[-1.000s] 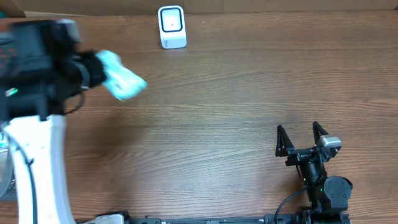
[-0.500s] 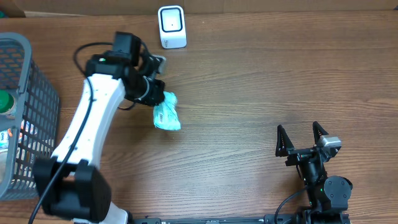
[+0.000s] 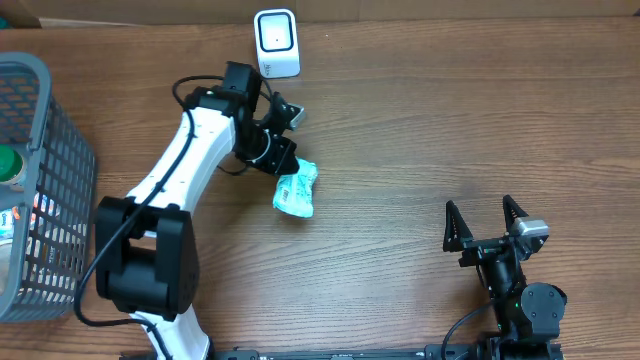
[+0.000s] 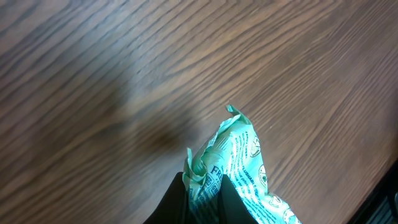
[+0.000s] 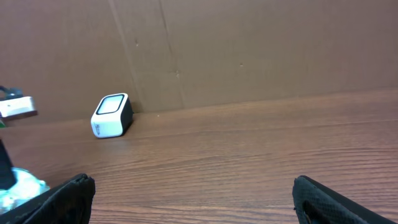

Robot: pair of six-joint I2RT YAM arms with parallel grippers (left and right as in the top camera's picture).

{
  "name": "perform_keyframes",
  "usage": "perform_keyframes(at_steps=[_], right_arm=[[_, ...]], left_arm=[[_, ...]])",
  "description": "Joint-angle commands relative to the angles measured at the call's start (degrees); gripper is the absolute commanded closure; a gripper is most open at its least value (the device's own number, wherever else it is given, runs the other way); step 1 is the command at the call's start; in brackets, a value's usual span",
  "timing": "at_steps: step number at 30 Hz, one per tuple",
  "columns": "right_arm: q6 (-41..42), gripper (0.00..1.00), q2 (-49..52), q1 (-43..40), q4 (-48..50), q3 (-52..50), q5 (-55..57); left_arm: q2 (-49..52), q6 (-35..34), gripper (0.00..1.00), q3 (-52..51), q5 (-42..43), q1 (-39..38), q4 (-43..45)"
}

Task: Scan the item barcode
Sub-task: 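Lift the green packet out and carry it toward the scanner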

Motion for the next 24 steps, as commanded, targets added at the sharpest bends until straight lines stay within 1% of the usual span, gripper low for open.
perform_keyframes(at_steps=[1, 5, 7, 14, 20, 24], right_arm=[[0.0, 0.0, -0.5, 0.4, 0.3, -0.6, 0.3], [0.0, 0.0, -0.5, 0.4, 0.3, -0.6, 0.3], [0.0, 0.0, -0.5, 0.4, 0.3, -0.6, 0.3], [0.0, 0.0, -0.5, 0.4, 0.3, -0.6, 0.3], [0.0, 0.0, -0.5, 0.4, 0.3, -0.6, 0.3], [0.0, 0.0, -0.5, 0.4, 0.3, -0.6, 0.3]], left_arm=[[0.4, -3.8, 0.96, 0.2, 2.3, -1.6, 1.4], [0.4, -8.9, 0.96, 0.0, 1.9, -2.7, 4.0], [0.4, -12.5, 0.96, -0.5, 1.7, -3.5, 6.0], [0.4, -22.0, 0.96, -2.4, -3.5, -7.5, 13.2], [0.5, -27.4, 0.96, -2.4, -7.7, -11.4, 18.4], [0.5, -30.5, 0.96, -2.4, -11.9, -13.8, 19.6]])
